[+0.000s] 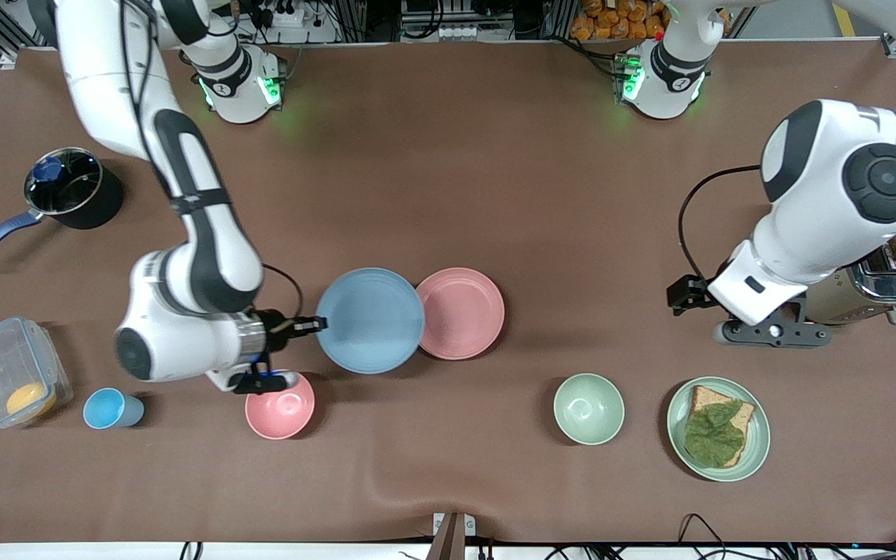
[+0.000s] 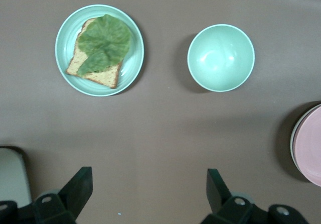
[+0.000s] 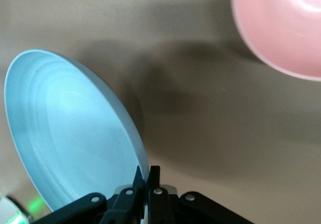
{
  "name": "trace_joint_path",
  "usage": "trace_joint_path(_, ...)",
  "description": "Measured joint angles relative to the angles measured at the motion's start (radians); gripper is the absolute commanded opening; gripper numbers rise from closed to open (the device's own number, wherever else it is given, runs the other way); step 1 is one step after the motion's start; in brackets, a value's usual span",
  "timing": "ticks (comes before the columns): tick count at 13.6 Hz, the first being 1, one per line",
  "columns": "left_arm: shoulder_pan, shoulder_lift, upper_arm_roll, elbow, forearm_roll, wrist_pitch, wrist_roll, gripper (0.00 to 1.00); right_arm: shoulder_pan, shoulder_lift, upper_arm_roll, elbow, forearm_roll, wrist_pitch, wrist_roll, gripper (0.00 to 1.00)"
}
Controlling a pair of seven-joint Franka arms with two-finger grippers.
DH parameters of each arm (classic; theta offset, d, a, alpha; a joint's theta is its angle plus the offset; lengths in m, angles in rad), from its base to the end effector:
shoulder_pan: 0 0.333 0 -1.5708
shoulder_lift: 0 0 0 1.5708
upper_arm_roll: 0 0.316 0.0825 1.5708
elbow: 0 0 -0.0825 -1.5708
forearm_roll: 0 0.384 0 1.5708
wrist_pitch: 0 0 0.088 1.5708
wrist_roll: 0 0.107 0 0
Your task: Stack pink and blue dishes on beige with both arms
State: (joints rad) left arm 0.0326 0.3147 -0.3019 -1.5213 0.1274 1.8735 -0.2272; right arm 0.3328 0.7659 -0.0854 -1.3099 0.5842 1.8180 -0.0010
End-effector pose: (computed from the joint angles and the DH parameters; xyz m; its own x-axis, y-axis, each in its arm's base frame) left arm 0.6433 -0.1428 0.4911 0.9965 -0.0610 0.0575 -0.0600 -0.9980 -0.0188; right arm 0.6815 0.2330 0.2748 0.9539 0.1085 -0.2798 -0.0246 -0.9009 -0.4333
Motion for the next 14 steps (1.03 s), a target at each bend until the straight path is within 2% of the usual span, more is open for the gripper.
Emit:
trace_joint_path(4,0.014,-0.015,0.014,0.031,0.000,-0.050,0.007,1.00,0.076,0.049,0.000,-0.004,0.045,0.092,0.040,0.00)
trace_joint_path(8,-0.059,-0.078,0.132,0.018,-0.012,-0.078,0.098,1.00,0.124,0.061,0.000,-0.006,0.064,0.104,0.081,0.00)
trace_joint_path(11,-0.097,-0.153,0.266,-0.064,-0.092,-0.084,0.211,1.00,0.142,0.073,0.000,-0.009,0.065,0.127,0.085,0.00)
trace_joint_path(14,-0.115,-0.240,0.290,-0.166,-0.107,-0.068,0.162,1.00,0.162,0.082,0.000,-0.010,0.067,0.135,0.087,0.00)
